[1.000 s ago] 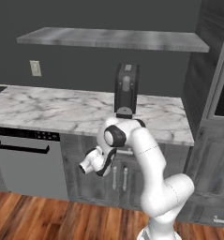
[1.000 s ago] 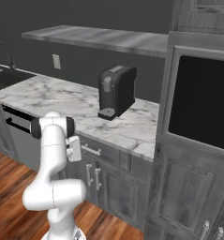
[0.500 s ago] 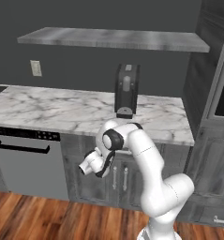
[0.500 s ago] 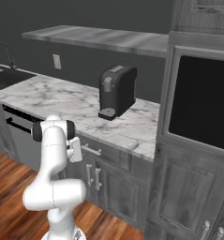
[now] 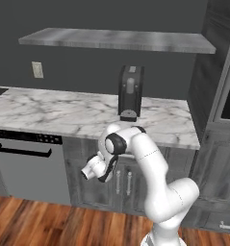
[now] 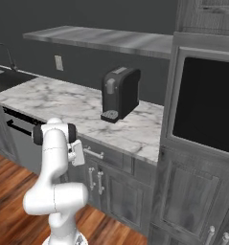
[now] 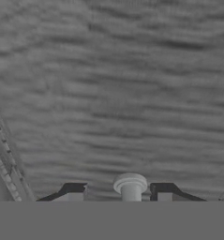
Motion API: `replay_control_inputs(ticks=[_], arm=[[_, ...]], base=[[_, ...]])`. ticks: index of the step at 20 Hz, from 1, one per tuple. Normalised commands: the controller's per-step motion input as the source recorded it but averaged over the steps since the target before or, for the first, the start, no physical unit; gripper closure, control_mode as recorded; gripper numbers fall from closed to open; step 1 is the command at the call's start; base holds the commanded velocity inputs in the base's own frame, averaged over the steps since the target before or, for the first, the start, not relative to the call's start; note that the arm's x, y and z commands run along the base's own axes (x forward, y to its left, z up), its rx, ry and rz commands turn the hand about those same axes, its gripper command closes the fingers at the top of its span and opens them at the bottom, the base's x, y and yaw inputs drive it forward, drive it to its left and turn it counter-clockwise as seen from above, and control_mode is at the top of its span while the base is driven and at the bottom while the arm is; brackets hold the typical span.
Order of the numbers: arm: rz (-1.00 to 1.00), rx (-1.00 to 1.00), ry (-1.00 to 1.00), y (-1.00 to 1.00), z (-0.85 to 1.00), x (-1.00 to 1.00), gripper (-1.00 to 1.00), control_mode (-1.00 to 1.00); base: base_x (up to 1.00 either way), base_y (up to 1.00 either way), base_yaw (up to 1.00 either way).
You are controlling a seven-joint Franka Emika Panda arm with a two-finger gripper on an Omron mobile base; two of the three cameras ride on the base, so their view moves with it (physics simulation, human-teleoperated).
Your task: Take a straw from the drawer in front and place it inside the glass cup on the dining counter.
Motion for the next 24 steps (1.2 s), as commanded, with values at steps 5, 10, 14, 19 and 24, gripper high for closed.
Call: replay_control_inputs(ticks=[5, 10, 14, 19, 24], arm=[[0.00, 0.00, 0.00, -0.31, 0.00, -0.01, 1.00, -1.00], [0.00, 0.00, 0.00, -0.04, 0.08, -0.29, 1.00, -1.00], [-0.03, 0.00, 0.00, 0.00, 0.11, -0.72, 1.00, -1.00], [-0.08, 0.01, 0.04, 0.03, 0.20, -0.86, 1.00, -1.00], [-0.10, 0.03, 0.09, 0.11, 0.24, -0.98, 1.00, -1.00]], base=[[0.00, 0.00, 0.00], [0.00, 0.00, 0.00], [0.00, 0.00, 0.00], [0.00, 0.00, 0.00], [0.00, 0.00, 0.00]])
